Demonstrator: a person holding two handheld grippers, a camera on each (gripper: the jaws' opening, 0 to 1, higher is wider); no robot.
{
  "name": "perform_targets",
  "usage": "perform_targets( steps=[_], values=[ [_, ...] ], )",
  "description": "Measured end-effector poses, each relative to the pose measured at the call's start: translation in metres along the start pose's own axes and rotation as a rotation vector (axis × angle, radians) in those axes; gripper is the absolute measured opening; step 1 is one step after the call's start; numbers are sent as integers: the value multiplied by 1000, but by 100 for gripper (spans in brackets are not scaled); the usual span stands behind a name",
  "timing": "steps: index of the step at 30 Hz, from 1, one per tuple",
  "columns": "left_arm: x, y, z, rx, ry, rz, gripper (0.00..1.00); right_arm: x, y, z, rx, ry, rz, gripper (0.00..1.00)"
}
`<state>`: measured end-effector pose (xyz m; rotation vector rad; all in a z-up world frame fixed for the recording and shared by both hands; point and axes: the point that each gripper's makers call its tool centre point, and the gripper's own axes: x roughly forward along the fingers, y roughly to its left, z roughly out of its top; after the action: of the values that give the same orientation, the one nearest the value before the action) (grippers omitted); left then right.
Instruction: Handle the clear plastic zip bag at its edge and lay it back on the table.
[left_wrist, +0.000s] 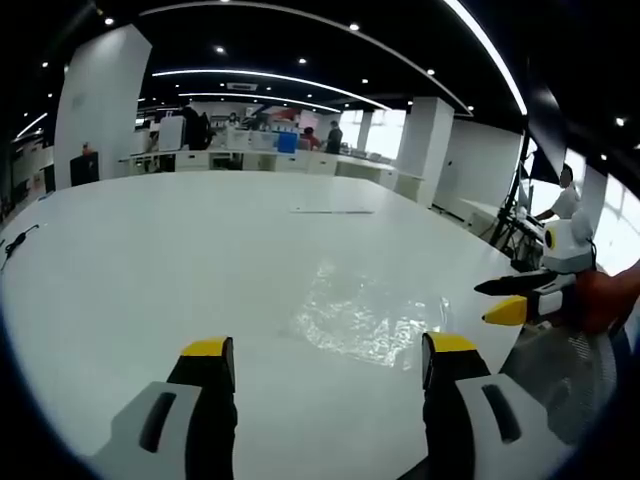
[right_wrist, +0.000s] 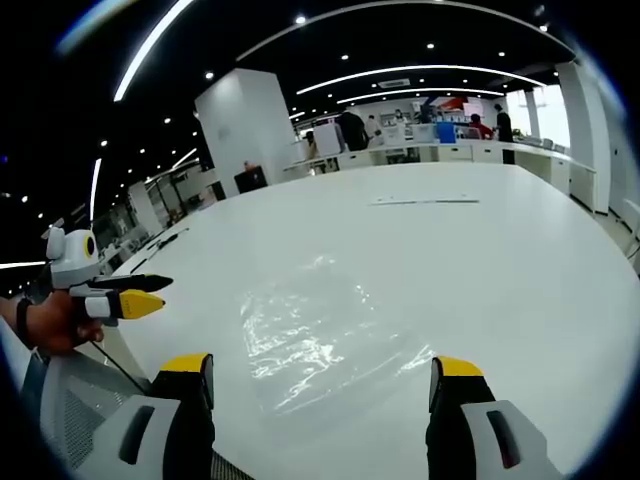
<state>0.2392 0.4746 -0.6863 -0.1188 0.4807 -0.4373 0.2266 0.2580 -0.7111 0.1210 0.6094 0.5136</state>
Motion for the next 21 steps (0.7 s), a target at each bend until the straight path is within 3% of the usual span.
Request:
perform_targets(
  steps=[21],
  values=[
    [-1,1,-1,-13,3,-2,73,1,12,-1,-16,20,32,87]
  ],
)
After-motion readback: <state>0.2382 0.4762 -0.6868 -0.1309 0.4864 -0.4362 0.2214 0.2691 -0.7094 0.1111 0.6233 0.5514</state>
